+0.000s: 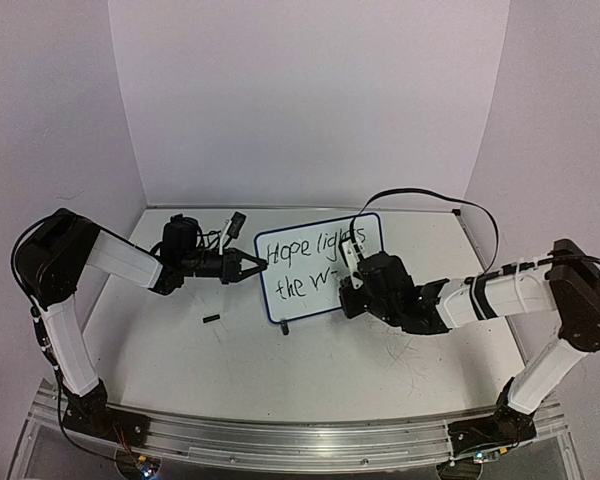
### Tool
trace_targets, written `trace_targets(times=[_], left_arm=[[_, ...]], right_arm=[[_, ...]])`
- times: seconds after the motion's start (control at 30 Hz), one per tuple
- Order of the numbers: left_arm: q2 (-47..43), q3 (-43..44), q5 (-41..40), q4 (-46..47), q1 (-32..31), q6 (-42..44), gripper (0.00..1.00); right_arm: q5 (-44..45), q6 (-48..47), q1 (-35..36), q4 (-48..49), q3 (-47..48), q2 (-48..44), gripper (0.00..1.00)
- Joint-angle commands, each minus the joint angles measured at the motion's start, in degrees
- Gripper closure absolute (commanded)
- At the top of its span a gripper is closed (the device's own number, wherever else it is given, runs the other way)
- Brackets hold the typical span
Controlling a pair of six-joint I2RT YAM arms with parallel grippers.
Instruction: Write a sentence on the whiteboard
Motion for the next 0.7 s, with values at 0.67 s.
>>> trace_targets(times=[0.67], left_arm=[[0.52,0.21,-2.66,-6.11,-0.80,4.39,1.00]], right_arm=[[5.49,1.80,-0.50,-1.97,0.95,-0.66,1.00]])
